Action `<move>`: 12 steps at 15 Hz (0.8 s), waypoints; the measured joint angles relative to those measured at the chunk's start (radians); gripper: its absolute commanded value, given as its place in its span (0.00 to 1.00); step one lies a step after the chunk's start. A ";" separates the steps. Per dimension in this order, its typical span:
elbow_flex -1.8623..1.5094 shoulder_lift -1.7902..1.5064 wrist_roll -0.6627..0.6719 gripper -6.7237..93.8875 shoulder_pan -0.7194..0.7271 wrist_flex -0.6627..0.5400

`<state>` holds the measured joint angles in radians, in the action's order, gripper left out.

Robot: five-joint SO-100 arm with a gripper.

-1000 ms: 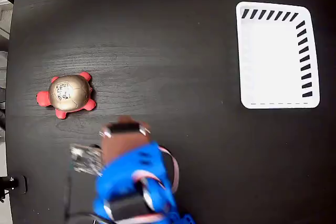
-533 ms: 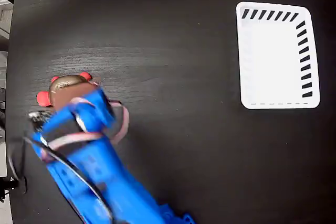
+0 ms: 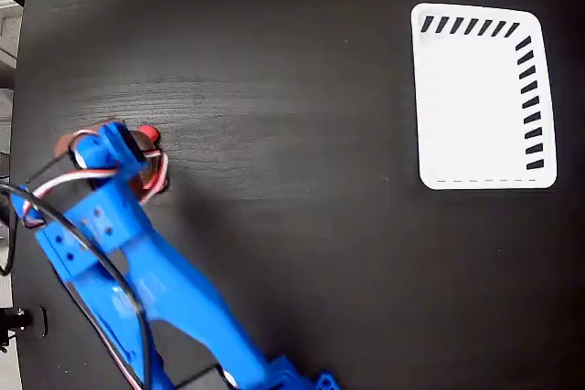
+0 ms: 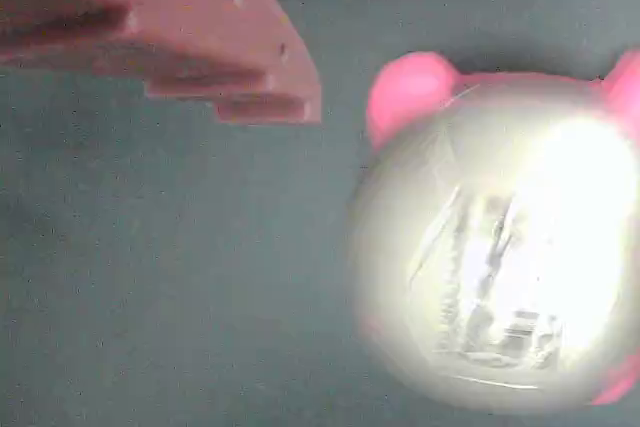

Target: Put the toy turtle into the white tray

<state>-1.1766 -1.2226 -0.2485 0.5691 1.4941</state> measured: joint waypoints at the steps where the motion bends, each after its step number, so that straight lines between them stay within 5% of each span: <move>1: 0.018 0.023 0.005 0.59 0.006 0.000; 12: 0.190 0.301 0.028 0.67 0.051 0.060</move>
<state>-0.9863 -0.9219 -0.2209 0.6197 1.5539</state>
